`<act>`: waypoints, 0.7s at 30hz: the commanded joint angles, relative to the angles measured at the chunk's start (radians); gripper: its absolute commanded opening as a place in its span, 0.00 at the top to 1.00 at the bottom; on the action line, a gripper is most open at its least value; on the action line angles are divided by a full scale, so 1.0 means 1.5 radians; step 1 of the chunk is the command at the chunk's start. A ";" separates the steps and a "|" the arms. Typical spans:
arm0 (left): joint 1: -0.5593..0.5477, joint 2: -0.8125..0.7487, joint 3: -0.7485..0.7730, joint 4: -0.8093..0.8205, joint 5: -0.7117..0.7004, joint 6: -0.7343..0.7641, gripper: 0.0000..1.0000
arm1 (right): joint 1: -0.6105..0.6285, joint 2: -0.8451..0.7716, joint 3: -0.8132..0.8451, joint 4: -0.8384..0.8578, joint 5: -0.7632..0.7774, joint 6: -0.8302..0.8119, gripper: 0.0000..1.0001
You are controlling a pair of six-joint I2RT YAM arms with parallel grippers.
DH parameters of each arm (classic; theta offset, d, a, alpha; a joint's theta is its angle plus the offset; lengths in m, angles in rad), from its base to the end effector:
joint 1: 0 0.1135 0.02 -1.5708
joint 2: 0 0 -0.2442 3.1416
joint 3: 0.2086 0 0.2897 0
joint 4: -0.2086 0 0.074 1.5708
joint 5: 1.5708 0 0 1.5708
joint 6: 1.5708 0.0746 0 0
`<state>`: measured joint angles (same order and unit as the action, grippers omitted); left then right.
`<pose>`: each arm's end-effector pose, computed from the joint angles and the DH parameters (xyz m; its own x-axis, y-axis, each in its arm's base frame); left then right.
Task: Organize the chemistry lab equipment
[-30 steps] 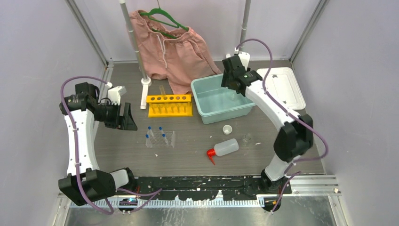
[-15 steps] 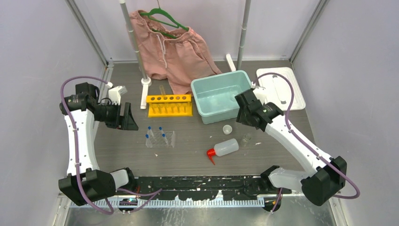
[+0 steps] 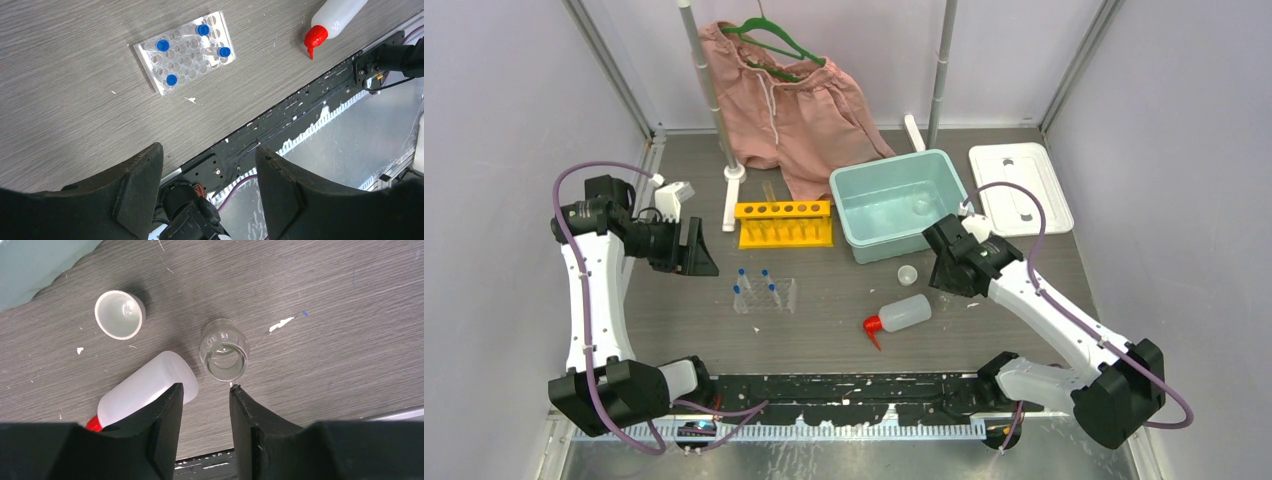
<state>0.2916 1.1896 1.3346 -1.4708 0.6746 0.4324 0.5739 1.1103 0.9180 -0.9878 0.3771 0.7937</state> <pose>0.2366 0.0224 0.3122 -0.8769 0.0785 -0.4742 0.3173 0.8356 -0.4485 0.2297 0.1158 0.2044 -0.8204 0.2589 -0.5098 0.2823 0.9588 0.0328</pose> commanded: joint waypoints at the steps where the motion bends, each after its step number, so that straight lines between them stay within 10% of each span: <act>1: 0.000 -0.003 0.003 0.004 0.021 0.013 0.32 | 0.002 -0.007 -0.010 0.019 -0.005 0.021 0.56; 21: 0.000 -0.005 0.003 0.004 0.011 0.016 0.34 | 0.002 0.061 -0.063 0.093 0.011 0.006 0.70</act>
<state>0.2916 1.1896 1.3346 -1.4708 0.6743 0.4358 0.5739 1.1984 0.8318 -0.8799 0.3721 0.8024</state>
